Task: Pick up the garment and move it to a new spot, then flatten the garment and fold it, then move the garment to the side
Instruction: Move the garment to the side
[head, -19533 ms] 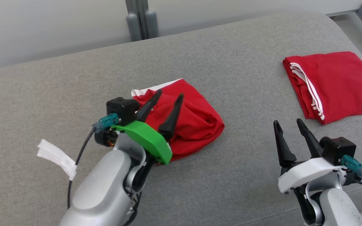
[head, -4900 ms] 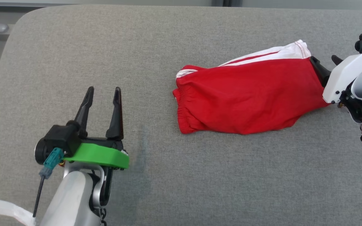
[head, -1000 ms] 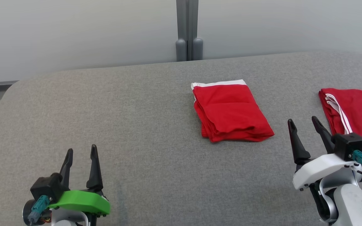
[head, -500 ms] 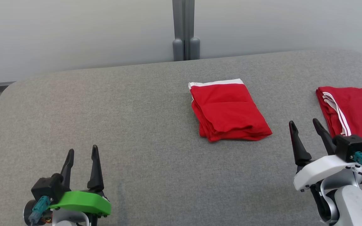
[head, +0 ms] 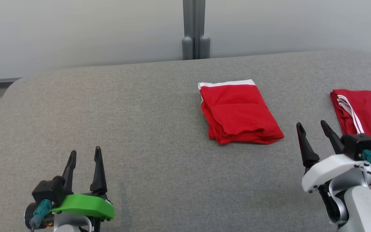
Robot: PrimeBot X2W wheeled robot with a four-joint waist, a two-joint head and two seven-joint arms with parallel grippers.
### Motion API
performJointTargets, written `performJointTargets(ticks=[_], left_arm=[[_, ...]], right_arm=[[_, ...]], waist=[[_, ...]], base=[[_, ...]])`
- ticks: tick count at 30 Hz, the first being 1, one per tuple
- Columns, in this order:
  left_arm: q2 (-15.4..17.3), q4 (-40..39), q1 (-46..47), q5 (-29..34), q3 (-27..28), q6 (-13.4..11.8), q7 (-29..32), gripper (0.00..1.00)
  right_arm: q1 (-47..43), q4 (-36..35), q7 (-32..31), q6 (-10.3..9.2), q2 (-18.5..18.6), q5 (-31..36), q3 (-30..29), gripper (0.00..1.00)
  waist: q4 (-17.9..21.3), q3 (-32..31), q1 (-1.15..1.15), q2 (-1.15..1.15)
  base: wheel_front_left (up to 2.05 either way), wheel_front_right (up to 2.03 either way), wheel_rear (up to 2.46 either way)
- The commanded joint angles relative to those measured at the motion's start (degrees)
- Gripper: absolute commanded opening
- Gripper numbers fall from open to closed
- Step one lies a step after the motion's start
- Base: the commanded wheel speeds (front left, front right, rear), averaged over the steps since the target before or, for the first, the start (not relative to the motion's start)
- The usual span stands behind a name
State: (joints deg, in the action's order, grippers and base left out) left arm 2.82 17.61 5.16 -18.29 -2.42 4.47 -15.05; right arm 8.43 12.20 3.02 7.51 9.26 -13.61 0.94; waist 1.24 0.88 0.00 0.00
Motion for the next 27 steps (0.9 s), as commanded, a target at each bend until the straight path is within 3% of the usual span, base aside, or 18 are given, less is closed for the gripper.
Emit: performJointTargets(ticks=[1,9,17,27], left_arm=[[0.2,-0.3,0.9,-0.1,0.0,0.1,-0.1,1.0],[0.2,-2.2,3.2,0.2,-0.5,0.7,-0.1,1.0],[0.2,-3.5,6.1,-0.3,-1.8,1.2,-0.1,1.0],[0.2,-3.7,7.7,-1.0,-3.1,1.3,-0.1,1.0]], right_arm=[[1.7,0.2,-0.6,-0.05,0.3,-0.3,-0.1,1.0],[12.9,5.3,-10.0,-0.05,1.5,-2.5,-1.7,1.0],[26.4,18.0,-27.7,-0.03,2.6,-3.6,-3.3,1.0],[32.3,31.4,-34.7,-0.03,1.2,-0.7,-8.6,1.0]], waist=[[-0.3,0.7,0.0,0.0],[-2.5,5.3,0.0,0.0],[-7.0,11.2,0.0,0.0],[-11.0,13.6,0.0,0.0]], base=[[0.0,0.0,0.0],[0.0,0.0,0.0],[0.0,0.0,0.0],[0.0,0.0,0.0]])
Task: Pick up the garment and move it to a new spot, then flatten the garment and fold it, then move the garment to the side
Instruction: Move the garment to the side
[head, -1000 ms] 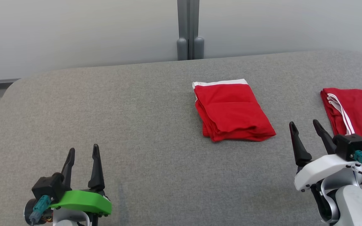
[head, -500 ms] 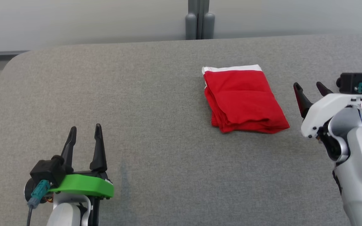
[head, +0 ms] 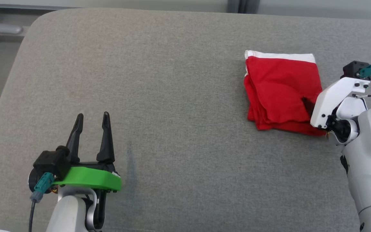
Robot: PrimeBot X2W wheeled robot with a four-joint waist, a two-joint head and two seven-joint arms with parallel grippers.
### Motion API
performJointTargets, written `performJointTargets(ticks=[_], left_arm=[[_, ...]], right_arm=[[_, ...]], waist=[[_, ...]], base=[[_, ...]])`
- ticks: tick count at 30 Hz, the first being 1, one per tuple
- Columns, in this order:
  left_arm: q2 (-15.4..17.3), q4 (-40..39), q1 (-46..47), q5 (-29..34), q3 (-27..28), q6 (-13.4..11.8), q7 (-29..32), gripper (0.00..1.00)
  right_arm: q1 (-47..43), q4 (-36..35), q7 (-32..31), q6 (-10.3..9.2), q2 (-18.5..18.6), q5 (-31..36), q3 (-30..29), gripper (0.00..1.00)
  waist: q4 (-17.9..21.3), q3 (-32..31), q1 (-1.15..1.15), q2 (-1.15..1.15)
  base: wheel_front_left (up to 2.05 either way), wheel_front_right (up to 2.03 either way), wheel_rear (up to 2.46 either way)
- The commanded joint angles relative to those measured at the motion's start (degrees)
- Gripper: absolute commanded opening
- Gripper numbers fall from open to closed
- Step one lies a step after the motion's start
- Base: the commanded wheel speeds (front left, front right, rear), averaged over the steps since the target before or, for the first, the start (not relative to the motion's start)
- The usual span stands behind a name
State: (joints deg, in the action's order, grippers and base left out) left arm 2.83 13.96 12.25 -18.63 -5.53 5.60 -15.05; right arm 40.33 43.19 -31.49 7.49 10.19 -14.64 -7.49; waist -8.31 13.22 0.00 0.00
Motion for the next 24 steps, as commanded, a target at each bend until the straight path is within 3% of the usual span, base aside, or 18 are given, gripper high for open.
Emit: performJointTargets(ticks=[1,4,5,6,7,16,24], left_arm=[[0.1,-0.1,0.6,-0.6,0.0,0.2,-0.1,1.0],[0.1,-0.1,0.5,-0.5,0.1,0.0,-0.1,1.0],[0.1,-0.1,0.4,-0.4,0.2,0.0,-0.1,1.0],[0.1,-0.1,0.2,-0.3,0.3,-0.1,-0.1,1.0],[0.1,-0.1,0.0,-0.2,0.4,-0.1,-0.1,1.0],[0.2,0.1,-1.6,0.9,1.4,0.2,-0.1,1.0],[0.2,-0.7,-2.1,1.3,2.5,0.4,-0.1,1.0]], right_arm=[[0.5,1.3,-0.6,-0.01,0.2,0.4,-0.5,1.0],[0.7,4.0,-1.6,-0.01,-0.4,0.8,-0.2,1.0],[0.6,4.4,-1.6,-0.01,-0.5,0.7,0.2,0.74],[0.8,4.5,-0.8,0.0,-0.4,0.7,0.6,0.25],[1.1,4.4,-0.3,-0.01,-0.2,0.7,0.9,0.0],[3.7,0.3,0.2,-0.03,4.6,-1.5,11.6,0.0],[5.8,-9.0,-4.6,-0.04,13.4,-7.4,21.1,0.0]], waist=[[-1.6,1.3,0.0,0.0],[-1.6,1.1,0.0,0.0],[-1.5,1.0,0.0,0.0],[-1.3,0.8,0.0,0.0],[-1.1,0.6,0.0,0.0],[4.1,-2.6,0.0,0.0],[11.4,-2.7,0.0,0.0]], base=[[0.0,0.0,0.0],[0.0,0.0,0.0],[0.0,0.0,0.0],[0.0,0.0,0.0],[0.0,0.0,0.0],[0.0,0.0,0.0],[0.0,0.0,0.0]])
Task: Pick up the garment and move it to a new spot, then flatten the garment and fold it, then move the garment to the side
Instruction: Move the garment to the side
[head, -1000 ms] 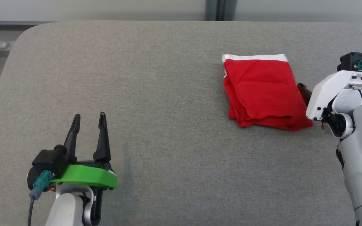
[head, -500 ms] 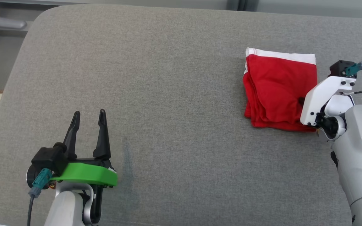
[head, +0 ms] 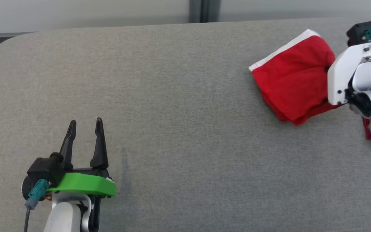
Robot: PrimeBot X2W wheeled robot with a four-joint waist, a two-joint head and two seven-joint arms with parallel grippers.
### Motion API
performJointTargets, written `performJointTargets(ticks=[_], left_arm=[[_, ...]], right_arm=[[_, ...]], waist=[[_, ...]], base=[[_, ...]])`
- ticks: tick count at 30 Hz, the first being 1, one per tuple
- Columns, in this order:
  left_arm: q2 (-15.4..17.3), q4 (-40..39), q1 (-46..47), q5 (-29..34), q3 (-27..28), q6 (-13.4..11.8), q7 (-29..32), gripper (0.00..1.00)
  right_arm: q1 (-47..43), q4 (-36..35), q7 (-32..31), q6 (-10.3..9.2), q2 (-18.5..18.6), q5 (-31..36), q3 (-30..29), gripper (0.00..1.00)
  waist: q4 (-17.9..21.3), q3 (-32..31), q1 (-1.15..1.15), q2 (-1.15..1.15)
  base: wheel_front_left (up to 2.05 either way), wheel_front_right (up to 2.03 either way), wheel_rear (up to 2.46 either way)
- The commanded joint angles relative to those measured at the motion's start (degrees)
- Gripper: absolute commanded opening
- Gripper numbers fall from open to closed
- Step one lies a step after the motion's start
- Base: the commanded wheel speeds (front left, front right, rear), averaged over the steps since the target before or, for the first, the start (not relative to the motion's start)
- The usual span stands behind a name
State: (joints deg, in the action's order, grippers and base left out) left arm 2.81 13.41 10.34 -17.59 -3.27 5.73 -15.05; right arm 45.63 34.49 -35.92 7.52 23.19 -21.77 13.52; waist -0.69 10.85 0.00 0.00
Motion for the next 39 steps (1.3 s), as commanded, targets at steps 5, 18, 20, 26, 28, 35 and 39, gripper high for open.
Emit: performJointTargets(ticks=[5,18,20,26,28,35,39], left_arm=[[0.2,-0.6,1.5,1.3,0.3,0.5,-0.1,1.0],[2.2,-1.6,5.9,3.0,-0.6,1.2,-0.1,1.0],[2.5,-1.9,6.7,2.9,-1.0,1.2,-0.1,1.0],[3.7,-3.1,9.0,3.2,-2.0,1.4,0.0,1.0],[4.3,-3.3,9.6,3.3,-2.2,1.4,0.0,1.0],[4.1,-2.7,10.2,3.0,-3.3,1.4,0.0,1.0],[3.4,-1.6,9.2,2.4,-3.4,1.2,-0.1,1.0]], right_arm=[[-0.9,-3.9,-1.4,-0.07,6.4,-1.8,0.8,0.0],[-3.2,-2.1,9.8,-0.08,15.1,4.5,-3.3,0.0],[-3.2,-0.4,12.0,-0.09,15.0,6.0,-5.4,0.0],[-3.3,3.9,17.6,-0.09,14.2,11.3,-13.6,0.0],[-3.6,5.1,19.0,-0.08,13.2,13.1,-15.9,0.0],[-4.7,6.1,25.6,-0.09,11.0,23.1,-22.9,1.0],[-5.7,5.2,28.2,-0.09,8.2,26.1,-27.0,1.0]], waist=[[7.3,1.7,0.0,0.0],[10.8,10.0,0.0,0.0],[10.5,11.4,0.0,0.0],[9.5,14.8,0.0,0.0],[9.1,15.5,0.0,0.0],[7.8,14.9,0.0,0.0],[6.8,12.2,0.0,0.0]], base=[[0.0,0.0,0.0],[0.0,0.0,0.0],[0.0,0.0,0.0],[0.0,0.0,0.0],[0.0,0.0,0.0],[0.0,0.0,0.0],[0.0,0.0,0.0]])
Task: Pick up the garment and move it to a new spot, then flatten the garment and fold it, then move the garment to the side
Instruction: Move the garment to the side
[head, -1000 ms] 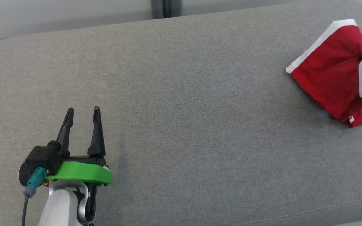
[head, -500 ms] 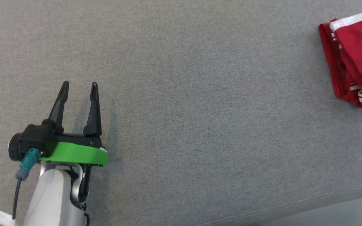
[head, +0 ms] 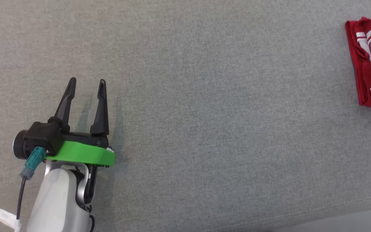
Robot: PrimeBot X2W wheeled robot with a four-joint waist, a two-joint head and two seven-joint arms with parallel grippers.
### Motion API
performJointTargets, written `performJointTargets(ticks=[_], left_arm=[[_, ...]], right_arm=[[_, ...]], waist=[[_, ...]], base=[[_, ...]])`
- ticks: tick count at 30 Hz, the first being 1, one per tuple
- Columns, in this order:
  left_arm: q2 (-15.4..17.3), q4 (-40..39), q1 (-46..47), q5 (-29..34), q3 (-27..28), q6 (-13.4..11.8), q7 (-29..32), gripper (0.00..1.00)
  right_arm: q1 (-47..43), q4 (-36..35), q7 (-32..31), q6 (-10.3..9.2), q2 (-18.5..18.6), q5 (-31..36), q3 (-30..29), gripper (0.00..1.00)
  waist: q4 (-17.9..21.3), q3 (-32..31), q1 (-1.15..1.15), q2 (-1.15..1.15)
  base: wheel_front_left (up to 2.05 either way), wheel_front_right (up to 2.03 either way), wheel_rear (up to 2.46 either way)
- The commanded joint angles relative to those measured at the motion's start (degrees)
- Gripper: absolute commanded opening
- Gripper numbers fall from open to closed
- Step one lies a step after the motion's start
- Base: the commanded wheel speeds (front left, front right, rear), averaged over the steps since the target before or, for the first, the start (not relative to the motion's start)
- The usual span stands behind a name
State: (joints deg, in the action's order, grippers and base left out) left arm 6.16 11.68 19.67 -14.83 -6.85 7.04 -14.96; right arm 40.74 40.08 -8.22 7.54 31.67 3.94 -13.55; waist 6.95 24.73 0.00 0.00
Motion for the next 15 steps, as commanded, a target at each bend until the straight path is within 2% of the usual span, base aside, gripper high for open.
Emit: performJointTargets(ticks=[1,10,15], left_arm=[[-0.3,0.9,-1.1,-0.8,0.2,-0.2,-0.2,1.0],[-1.7,2.1,-6.2,-1.6,2.0,-0.6,-0.2,1.0],[-2.2,2.7,-9.3,-1.6,3.2,-1.0,-0.2,1.0]], right_arm=[[-2.0,-1.4,2.5,-0.11,-2.2,0.5,-0.7,1.0],[-12.7,-12.4,11.2,-0.11,-11.4,-6.3,2.1,1.0],[-20.6,-19.7,13.1,-0.1,-14.1,-9.8,6.3,1.0]], waist=[[-1.4,-3.7,0.0,0.0],[-3.7,-13.2,0.0,0.0],[-5.0,-17.4,0.0,0.0]], base=[[0.0,0.0,0.0],[0.0,0.0,0.0],[0.0,0.0,0.0]])
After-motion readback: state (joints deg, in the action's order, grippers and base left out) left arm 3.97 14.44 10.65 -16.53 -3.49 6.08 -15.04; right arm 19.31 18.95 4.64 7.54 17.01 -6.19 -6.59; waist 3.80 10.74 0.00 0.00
